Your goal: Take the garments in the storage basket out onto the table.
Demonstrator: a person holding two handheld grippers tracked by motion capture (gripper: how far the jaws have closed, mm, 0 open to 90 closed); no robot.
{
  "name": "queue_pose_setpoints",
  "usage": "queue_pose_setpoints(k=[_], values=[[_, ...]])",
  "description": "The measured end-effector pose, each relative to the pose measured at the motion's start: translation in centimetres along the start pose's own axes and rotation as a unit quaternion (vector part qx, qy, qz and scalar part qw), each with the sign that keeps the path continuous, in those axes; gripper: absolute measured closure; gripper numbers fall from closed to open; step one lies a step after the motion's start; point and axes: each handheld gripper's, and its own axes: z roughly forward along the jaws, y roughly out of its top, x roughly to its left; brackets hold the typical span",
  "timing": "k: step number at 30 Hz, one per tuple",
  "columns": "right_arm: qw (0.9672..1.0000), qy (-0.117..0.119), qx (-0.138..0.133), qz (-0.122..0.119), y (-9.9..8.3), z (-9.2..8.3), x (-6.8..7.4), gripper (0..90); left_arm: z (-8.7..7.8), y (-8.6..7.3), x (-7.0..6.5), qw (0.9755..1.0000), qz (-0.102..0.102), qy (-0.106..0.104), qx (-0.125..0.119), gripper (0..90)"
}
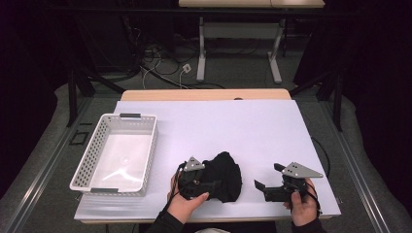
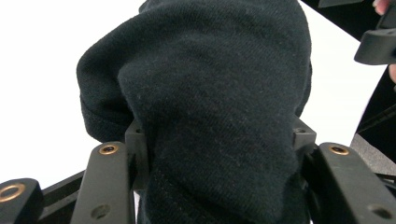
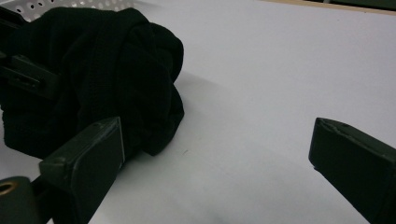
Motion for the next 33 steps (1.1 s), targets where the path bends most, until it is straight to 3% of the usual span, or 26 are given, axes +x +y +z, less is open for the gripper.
queue_pose_setpoints(k=[13,25,33], values=[[1.0000,0.002,0.000,-0.001,0.00,0.07,0.00,2.9,0.41,-0.46,0.37,0.9999,-0.008,0.010,0.001,40.0],[1.0000,0.003,0.003,-0.003,0.00,0.08,-0.02,2.9,0.09,-0.49,0.53,0.9996,-0.017,0.021,0.001,27.5],[1.0000,0.002,0.004,-0.003,-0.01,0.10,0.00,2.9,-0.46,-0.42,0.41,0.9996,-0.005,0.027,-0.005,21.4]])
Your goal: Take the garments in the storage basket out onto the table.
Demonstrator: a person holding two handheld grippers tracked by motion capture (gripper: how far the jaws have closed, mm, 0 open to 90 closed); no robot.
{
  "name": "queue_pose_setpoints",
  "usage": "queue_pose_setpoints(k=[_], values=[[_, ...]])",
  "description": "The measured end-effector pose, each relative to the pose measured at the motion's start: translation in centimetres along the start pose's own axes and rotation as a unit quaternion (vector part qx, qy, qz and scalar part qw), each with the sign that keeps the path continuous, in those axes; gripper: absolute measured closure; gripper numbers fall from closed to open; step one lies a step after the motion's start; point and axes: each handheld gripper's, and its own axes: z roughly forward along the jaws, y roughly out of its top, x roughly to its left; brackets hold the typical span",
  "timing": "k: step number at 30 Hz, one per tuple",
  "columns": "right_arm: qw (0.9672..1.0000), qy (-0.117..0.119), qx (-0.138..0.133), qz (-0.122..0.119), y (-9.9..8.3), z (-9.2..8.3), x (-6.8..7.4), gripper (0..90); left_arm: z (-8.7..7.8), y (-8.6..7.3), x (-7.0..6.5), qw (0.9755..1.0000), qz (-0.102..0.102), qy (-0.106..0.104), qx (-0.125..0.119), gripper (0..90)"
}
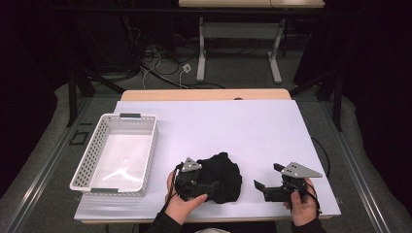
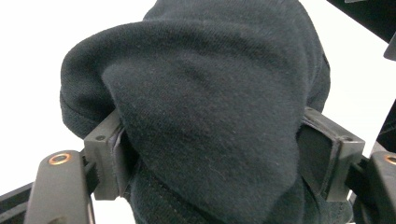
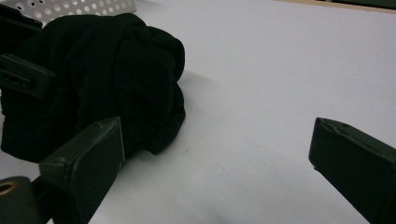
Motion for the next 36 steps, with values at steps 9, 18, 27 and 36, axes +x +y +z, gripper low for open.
queue_pose_setpoints(k=[9,18,27,36], values=[[1.0000,0.000,0.001,-0.001,0.0,0.0,0.0,2.9,-0.8,-0.1,0.1,0.9998,0.002,0.013,-0.013,15.2],[1.0000,0.002,0.002,-0.001,0.0,0.0,0.1,2.9,-1.8,-0.4,0.8,0.9994,-0.010,0.027,-0.021,12.6],[1.0000,0.009,0.000,-0.004,0.0,0.2,0.4,2.9,-3.2,-0.7,1.1,0.9990,-0.011,0.028,-0.033,12.9],[0.9996,0.022,-0.003,-0.018,0.2,0.4,1.3,2.7,-4.3,-0.9,1.5,0.9983,-0.013,0.029,-0.049,13.4]])
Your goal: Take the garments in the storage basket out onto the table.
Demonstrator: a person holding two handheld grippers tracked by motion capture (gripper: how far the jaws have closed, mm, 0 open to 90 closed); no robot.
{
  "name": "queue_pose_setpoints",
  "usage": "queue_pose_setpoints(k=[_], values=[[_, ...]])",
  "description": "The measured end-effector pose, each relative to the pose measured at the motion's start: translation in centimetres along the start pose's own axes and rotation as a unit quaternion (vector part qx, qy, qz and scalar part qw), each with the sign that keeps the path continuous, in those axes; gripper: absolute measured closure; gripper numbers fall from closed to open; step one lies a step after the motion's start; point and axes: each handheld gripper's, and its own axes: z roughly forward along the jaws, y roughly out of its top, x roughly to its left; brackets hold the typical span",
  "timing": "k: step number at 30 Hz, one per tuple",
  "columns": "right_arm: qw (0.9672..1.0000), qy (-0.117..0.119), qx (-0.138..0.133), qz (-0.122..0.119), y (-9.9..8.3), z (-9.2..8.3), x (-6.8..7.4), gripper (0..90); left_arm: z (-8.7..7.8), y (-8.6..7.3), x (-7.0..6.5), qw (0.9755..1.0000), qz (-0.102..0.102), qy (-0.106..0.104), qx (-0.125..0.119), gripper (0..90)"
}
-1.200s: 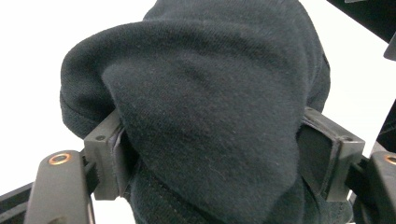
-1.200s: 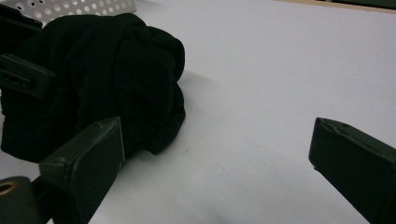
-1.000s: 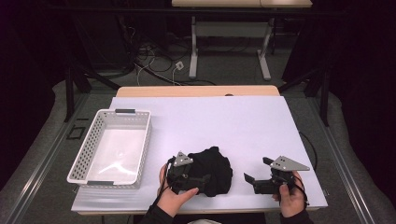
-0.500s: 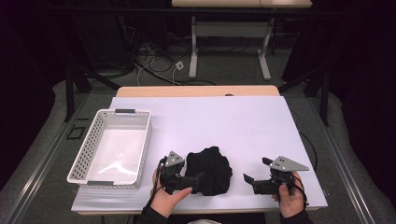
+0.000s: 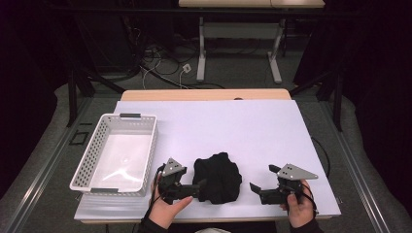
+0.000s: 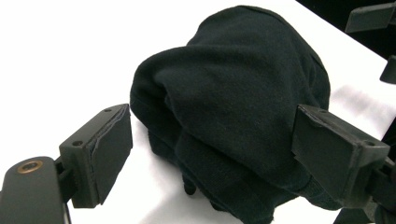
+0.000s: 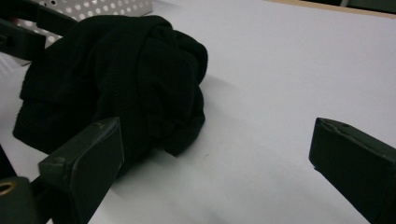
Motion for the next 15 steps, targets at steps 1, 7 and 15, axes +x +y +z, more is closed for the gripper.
queue_pose_setpoints(k=[1,7,15], values=[[1.0000,0.003,0.001,-0.003,0.0,0.1,0.2,2.6,-0.1,0.0,0.0,1.0000,0.001,0.002,-0.004,13.5],[0.9997,0.018,0.000,-0.015,0.3,0.5,1.2,1.8,-0.9,0.2,0.5,0.9998,-0.002,0.000,-0.021,13.7],[0.9988,0.042,0.006,-0.024,0.9,1.3,2.7,0.0,-2.2,0.7,1.1,0.9994,0.006,0.001,-0.034,15.4]])
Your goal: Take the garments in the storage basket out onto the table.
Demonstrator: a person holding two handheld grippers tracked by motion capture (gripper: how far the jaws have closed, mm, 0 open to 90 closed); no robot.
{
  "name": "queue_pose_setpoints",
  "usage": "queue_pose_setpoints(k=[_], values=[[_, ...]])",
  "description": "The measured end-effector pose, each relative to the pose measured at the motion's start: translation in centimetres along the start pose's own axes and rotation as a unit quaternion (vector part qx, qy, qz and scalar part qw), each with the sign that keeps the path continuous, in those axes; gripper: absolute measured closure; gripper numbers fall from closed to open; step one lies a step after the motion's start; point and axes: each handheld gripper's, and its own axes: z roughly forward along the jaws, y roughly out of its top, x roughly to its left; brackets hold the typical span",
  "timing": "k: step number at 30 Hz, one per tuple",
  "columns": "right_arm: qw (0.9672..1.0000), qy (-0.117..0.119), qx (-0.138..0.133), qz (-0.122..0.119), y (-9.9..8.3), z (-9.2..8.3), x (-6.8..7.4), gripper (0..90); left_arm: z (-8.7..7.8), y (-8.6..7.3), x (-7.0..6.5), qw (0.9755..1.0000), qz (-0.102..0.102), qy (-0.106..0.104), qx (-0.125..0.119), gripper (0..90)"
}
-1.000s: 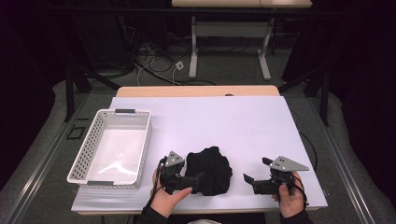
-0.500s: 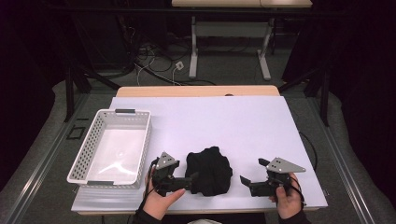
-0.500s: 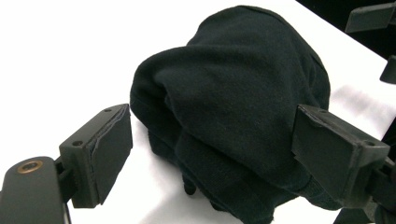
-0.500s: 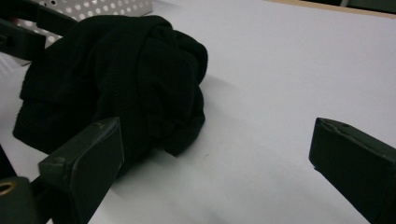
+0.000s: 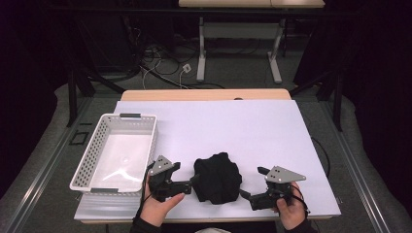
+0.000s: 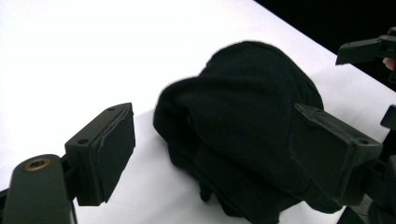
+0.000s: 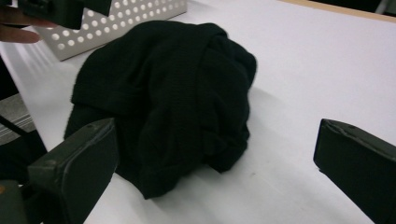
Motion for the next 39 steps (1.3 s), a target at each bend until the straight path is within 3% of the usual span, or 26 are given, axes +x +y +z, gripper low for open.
queue_pose_setpoints(k=[6,16,22,34,39], values=[[0.9999,0.012,0.004,-0.012,0.6,0.7,0.8,0.0,-0.7,0.1,0.4,0.9999,-0.013,-0.004,0.010,16.4],[0.9994,0.011,0.029,-0.015,1.6,2.0,1.3,0.0,-0.9,0.2,0.8,1.0000,-0.009,-0.004,0.001,16.3],[0.9986,0.032,0.025,-0.036,2.4,2.5,2.5,0.2,-0.7,0.0,1.1,0.9999,-0.014,0.001,0.005,16.3],[0.9955,0.067,0.027,-0.062,3.6,4.4,4.5,14.7,-0.4,-0.3,1.4,0.9995,-0.028,-0.008,0.010,15.3],[0.9944,0.071,0.028,-0.074,4.0,5.1,5.2,18.8,-0.2,-0.4,1.4,0.9996,-0.025,-0.006,0.011,15.3]])
